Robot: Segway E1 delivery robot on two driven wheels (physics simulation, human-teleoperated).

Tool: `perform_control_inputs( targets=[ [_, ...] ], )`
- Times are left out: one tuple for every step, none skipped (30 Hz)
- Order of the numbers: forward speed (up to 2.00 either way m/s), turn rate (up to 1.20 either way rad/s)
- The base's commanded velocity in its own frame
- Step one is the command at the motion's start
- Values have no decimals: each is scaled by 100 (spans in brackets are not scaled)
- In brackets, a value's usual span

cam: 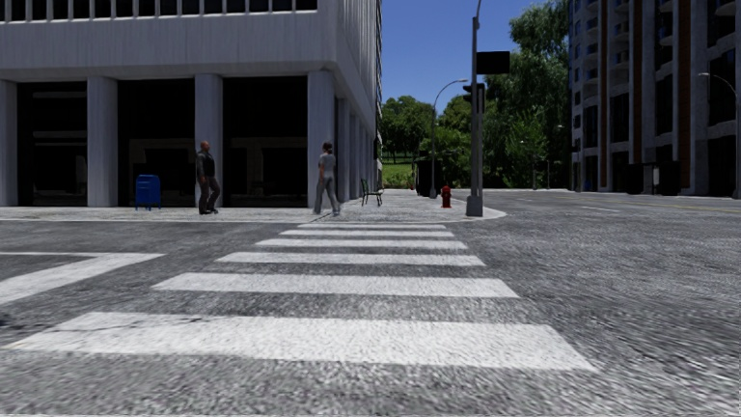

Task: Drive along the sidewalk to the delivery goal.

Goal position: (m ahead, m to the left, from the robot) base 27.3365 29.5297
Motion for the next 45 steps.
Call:
perform_control_inputs(
  targets=[
    [85, 0],
    [84, 0],
    [83, 0],
    [83, 0],
    [83, 0],
    [83, 0],
    [83, 0],
    [83, 0],
    [83, 0],
    [83, 0],
    [83, 0],
    [83, 0],
    [83, 0],
    [83, 0],
    [83, 0],
    [83, 0],
    [83, 0],
    [83, 0],
    [83, 0],
    [83, 0],
    [83, 0],
    [83, 0],
    [83, 0],
    [83, 0],
    [83, 0],
    [83, 0],
    [84, 0],
    [87, 0],
    [88, 0],
    [91, 0],
    [95, 0],
    [95, 0],
    [97, 0],
    [98, 0],
    [98, 0],
    [98, 0],
    [98, 0],
    [98, 0],
    [99, 0],
    [106, 0],
    [106, 0],
    [124, 0],
    [140, 0],
    [151, 0],
    [159, 0]
  ],
)
